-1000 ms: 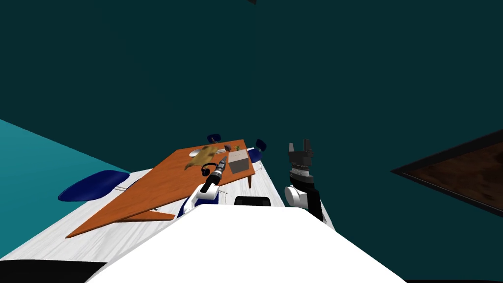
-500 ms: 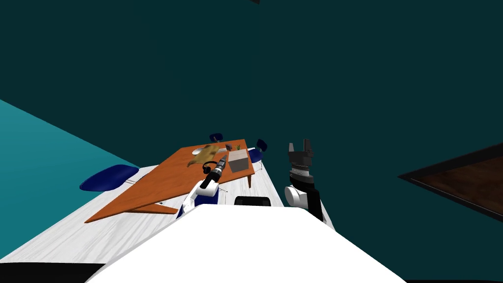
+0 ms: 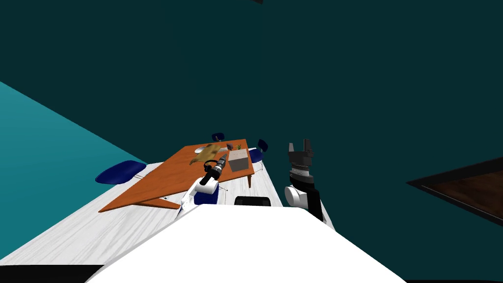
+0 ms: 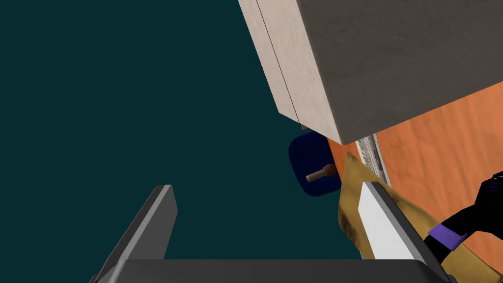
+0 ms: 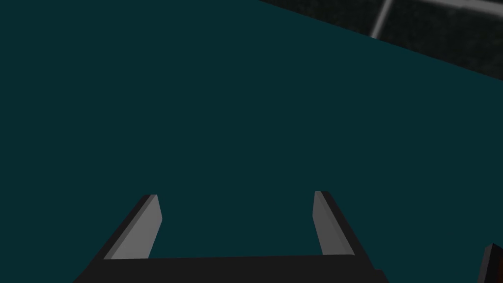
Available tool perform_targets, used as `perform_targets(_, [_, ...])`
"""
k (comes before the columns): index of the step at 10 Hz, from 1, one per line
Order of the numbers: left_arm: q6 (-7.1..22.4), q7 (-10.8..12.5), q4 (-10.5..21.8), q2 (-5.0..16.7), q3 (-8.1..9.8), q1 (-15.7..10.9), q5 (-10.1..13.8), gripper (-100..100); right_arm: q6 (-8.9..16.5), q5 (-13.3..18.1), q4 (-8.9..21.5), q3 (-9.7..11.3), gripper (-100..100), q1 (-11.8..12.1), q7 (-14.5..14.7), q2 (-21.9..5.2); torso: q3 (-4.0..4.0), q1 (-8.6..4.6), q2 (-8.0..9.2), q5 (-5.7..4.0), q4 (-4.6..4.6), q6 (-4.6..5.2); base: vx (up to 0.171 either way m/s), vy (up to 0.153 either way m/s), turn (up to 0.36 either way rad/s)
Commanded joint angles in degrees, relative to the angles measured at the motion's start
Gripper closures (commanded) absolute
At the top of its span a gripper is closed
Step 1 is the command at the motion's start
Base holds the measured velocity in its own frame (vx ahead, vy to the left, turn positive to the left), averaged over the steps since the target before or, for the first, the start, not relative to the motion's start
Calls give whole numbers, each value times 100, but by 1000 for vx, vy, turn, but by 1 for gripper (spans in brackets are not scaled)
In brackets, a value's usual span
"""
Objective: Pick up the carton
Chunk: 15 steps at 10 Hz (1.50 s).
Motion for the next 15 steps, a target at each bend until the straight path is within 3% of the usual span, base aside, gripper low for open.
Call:
perform_targets(1, [286, 120, -150, 119, -30, -84, 63, -100, 0, 0, 0, 0, 0, 0, 0, 0, 0, 0, 0, 0, 0, 0, -18, -52, 115])
perform_targets(15, [2248, 842, -1029, 813, -196, -540, 507, -100, 0, 0, 0, 0, 0, 0, 0, 0, -2, 0, -3, 0, -1, 1, -4, -50, 83])
